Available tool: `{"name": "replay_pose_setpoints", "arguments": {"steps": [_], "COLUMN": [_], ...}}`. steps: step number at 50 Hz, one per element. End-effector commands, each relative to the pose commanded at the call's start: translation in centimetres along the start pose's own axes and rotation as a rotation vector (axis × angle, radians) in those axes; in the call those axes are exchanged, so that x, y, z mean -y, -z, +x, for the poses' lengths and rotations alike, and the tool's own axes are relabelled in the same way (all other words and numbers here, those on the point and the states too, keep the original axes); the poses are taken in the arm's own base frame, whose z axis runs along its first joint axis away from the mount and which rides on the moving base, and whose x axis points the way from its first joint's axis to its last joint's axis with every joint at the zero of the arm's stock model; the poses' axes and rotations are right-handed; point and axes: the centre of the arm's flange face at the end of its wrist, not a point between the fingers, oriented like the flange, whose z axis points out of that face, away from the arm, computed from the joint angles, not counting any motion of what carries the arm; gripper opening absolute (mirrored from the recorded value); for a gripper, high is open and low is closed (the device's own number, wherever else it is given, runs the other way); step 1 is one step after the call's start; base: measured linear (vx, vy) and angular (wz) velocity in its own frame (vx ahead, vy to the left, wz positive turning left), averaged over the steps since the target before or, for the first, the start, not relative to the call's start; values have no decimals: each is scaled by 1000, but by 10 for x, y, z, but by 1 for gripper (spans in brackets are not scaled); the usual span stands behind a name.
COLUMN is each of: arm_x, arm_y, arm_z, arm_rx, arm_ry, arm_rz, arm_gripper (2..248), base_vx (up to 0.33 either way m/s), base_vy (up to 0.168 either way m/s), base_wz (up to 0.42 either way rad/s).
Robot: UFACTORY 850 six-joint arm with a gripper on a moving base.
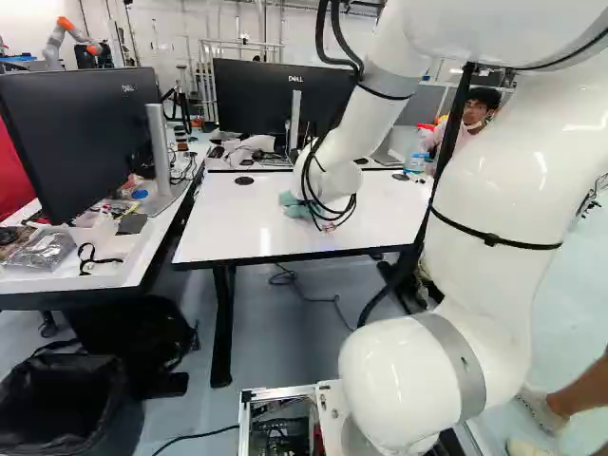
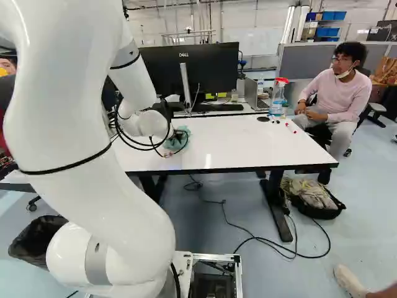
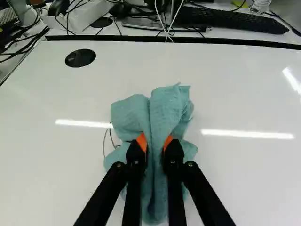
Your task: Clean the table with the green towel
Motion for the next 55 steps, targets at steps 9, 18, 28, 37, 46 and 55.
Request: {"name": "replay_pose_setpoints", "arguments": {"steps": [9, 18, 28, 37, 46, 55], "arm_x": [0, 0, 0, 0, 0, -2], "arm_y": [0, 0, 0, 0, 0, -3], "arm_z": [0, 0, -1, -3, -3, 0], "arm_rx": [4, 4, 15, 30, 30, 29], "arm_ry": [0, 0, 0, 0, 0, -3], "arm_rz": [0, 0, 0, 0, 0, -3], "arm_gripper": [55, 55, 55, 55, 55, 55], "base_vx": [0, 0, 0, 0, 0, 0], "base_vy": [0, 0, 0, 0, 0, 0], "base_wz": [0, 0, 0, 0, 0, 0]}}
